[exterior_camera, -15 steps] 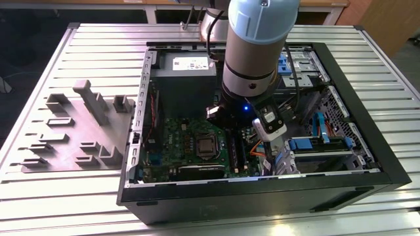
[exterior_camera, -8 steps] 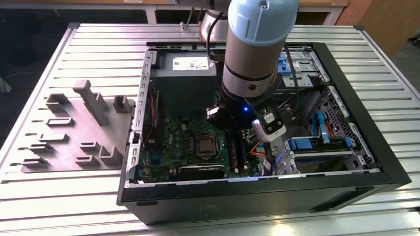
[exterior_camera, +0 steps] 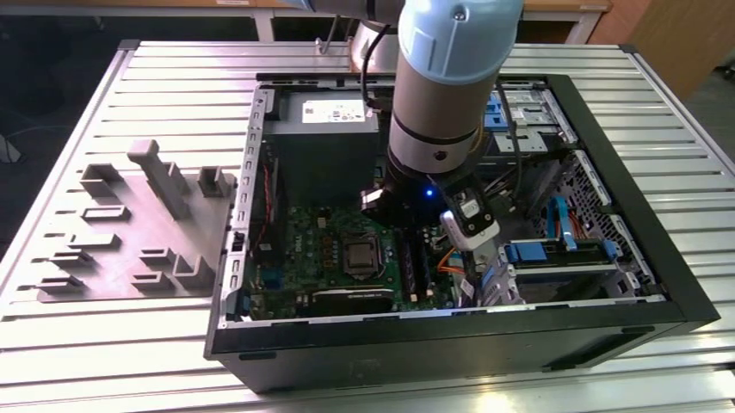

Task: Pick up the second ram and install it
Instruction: 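Insert the second ram into the second slot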

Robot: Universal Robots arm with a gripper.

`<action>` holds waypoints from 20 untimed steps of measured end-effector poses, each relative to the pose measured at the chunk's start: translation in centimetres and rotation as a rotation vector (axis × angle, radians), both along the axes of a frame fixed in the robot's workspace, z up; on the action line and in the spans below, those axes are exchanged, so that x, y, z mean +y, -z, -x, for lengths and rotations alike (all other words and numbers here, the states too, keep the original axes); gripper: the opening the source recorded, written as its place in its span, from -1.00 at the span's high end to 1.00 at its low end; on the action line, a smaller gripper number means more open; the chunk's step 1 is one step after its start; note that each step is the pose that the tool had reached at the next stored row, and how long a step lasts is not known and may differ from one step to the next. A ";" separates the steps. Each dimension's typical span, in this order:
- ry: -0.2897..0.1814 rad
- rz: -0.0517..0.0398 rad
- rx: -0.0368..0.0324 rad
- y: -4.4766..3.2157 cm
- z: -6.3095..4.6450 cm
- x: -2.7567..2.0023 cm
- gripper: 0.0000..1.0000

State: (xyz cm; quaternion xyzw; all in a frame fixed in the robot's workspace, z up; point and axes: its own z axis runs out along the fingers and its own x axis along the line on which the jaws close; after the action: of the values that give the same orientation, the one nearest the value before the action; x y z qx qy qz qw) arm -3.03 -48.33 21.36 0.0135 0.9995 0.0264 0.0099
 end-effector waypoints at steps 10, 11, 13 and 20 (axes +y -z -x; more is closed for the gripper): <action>0.000 -0.0002 0.0000 0.01 0.0 0.00 0.51; 0.000 0.0003 0.0001 -0.05 0.0 0.00 0.51; 0.000 -0.0001 0.0000 -0.42 0.0 0.00 0.51; 0.000 -0.0002 0.0000 -2.92 0.0 0.01 0.51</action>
State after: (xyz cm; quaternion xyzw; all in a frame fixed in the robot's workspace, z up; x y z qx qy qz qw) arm -3.03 -48.32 24.28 0.0135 0.9995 0.0265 0.0100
